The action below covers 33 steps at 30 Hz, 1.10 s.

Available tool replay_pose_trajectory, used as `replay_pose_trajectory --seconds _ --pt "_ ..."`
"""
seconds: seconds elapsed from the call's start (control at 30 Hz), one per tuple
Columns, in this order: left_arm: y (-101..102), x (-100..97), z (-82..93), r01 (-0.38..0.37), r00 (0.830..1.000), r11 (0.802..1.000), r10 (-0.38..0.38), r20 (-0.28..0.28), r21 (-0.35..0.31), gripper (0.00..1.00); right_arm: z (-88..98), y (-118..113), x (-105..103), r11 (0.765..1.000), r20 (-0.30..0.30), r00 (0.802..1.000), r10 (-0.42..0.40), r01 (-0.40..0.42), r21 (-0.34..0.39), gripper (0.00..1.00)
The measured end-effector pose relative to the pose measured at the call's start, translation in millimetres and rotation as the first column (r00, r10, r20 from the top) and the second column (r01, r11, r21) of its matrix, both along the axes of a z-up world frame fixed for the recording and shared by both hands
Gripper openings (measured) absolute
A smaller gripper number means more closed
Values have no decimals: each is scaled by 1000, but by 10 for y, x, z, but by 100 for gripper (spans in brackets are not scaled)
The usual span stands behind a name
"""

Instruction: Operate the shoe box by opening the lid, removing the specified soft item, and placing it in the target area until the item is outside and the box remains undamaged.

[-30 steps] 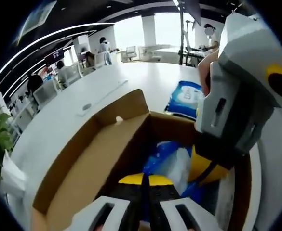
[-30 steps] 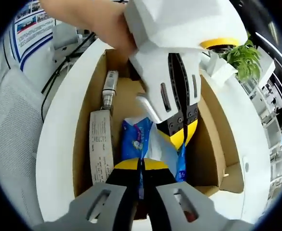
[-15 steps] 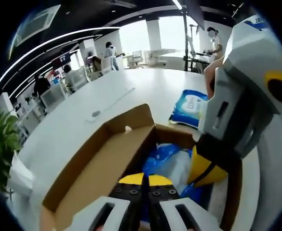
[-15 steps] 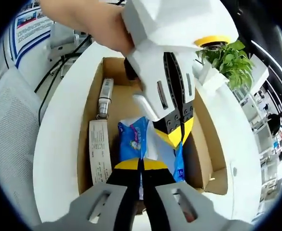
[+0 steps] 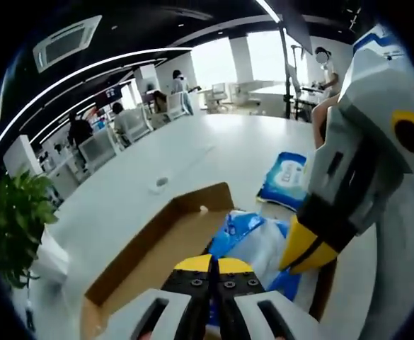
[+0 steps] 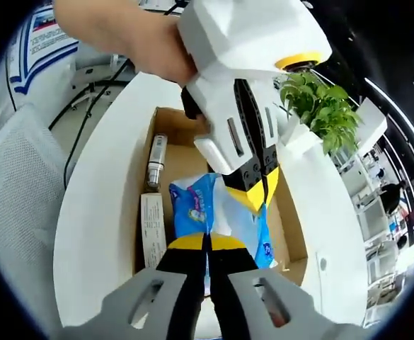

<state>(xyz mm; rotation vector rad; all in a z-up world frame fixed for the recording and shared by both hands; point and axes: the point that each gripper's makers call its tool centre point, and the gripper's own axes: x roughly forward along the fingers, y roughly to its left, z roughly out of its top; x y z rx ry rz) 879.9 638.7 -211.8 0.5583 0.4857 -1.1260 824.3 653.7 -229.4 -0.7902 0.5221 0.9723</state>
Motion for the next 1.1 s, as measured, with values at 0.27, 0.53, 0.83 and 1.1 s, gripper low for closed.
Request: replay_pose_trajectory --seconds 0.27,0.53,0.83,1.1 --pt "-211 -47 331 -13 999 1000 14 51 -7 0 298 -156 -79 1000 66 998 14 -15 8 0" --pt "-583 -164 583 0 996 1000 1 94 -6 0 563 -564 -166 1000 120 993 3 -4 10 0" --pt "-1379 -460 594 61 993 998 -61 98 -1 0 545 -1292 -416 998 133 989 -58 57 12 0" --pt "-2181 -760 440 149 986 989 -149 72 12 0 429 -2112 -710 989 112 982 -151 151 13 0"
